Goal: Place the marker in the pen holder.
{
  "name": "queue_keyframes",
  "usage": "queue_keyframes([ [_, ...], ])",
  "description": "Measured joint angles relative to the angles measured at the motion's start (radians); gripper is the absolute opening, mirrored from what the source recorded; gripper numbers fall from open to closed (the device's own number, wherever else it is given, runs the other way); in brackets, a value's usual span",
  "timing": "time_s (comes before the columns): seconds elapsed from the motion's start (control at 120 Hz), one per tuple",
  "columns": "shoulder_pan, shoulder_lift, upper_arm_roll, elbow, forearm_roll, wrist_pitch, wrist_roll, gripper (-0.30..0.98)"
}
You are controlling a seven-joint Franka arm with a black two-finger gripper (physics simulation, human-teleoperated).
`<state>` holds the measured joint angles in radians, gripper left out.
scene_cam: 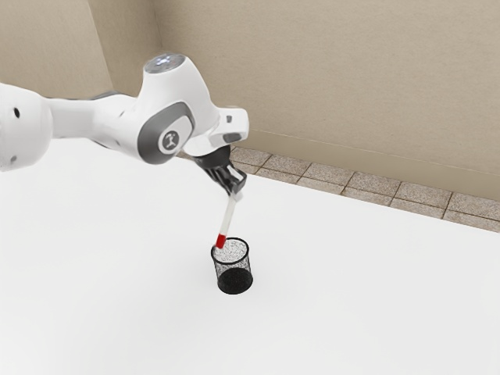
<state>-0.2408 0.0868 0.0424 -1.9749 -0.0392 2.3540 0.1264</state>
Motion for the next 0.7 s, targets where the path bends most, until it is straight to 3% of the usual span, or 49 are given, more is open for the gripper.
queue_keyframes([
  [0.467, -0.002, 0.111, -0.001, 0.007, -0.018, 0.008, -0.028, -0.08],
  [0.7, 0.001, 0.081, -0.002, -0.004, -0.048, -0.015, 0.001, 0.36],
])
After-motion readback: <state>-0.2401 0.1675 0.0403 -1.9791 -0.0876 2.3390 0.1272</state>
